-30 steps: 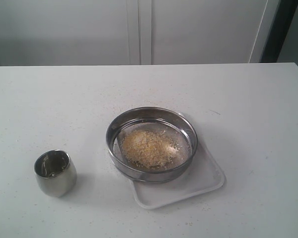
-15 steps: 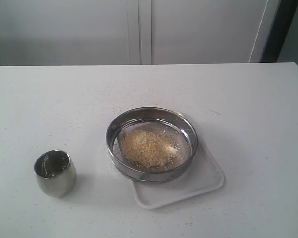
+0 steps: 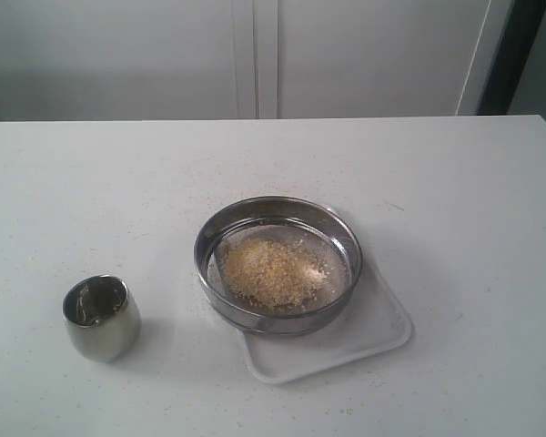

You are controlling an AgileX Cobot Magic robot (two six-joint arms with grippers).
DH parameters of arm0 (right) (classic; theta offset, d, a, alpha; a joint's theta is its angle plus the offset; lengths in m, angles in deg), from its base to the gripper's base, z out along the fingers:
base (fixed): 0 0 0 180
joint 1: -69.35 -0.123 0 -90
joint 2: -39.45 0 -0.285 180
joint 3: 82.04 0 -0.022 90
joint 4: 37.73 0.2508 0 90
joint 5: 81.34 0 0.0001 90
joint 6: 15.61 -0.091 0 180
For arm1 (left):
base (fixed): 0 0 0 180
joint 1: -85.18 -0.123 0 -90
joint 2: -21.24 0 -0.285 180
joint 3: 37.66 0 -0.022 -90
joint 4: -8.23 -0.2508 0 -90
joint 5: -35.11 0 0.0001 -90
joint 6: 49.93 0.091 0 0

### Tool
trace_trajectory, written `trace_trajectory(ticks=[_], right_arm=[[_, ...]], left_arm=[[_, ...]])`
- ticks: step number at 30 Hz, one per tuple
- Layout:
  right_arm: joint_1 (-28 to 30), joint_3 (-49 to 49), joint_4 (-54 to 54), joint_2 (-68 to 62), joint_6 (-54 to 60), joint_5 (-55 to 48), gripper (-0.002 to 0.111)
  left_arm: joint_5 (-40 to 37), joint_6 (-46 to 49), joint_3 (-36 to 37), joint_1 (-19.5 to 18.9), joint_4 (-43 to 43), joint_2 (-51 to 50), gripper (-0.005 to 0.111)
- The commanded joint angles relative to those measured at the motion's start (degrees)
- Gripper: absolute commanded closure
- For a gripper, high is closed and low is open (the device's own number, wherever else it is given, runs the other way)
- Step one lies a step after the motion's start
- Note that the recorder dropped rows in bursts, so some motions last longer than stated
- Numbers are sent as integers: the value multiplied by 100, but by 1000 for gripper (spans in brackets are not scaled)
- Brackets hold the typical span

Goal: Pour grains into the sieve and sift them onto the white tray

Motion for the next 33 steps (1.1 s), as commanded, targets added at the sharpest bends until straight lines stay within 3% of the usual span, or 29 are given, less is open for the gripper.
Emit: trace_trajectory(ticks=[1, 25, 33], right_arm=[[-11, 37, 0, 25, 8, 78, 108], [-11, 37, -88, 25, 8, 118, 108], [-11, 37, -371, 25, 8, 1486, 108]], left_arm=[[-87, 17, 60, 4, 89, 27, 107], [-87, 17, 60, 4, 89, 27, 107], [-87, 17, 60, 4, 89, 27, 107]])
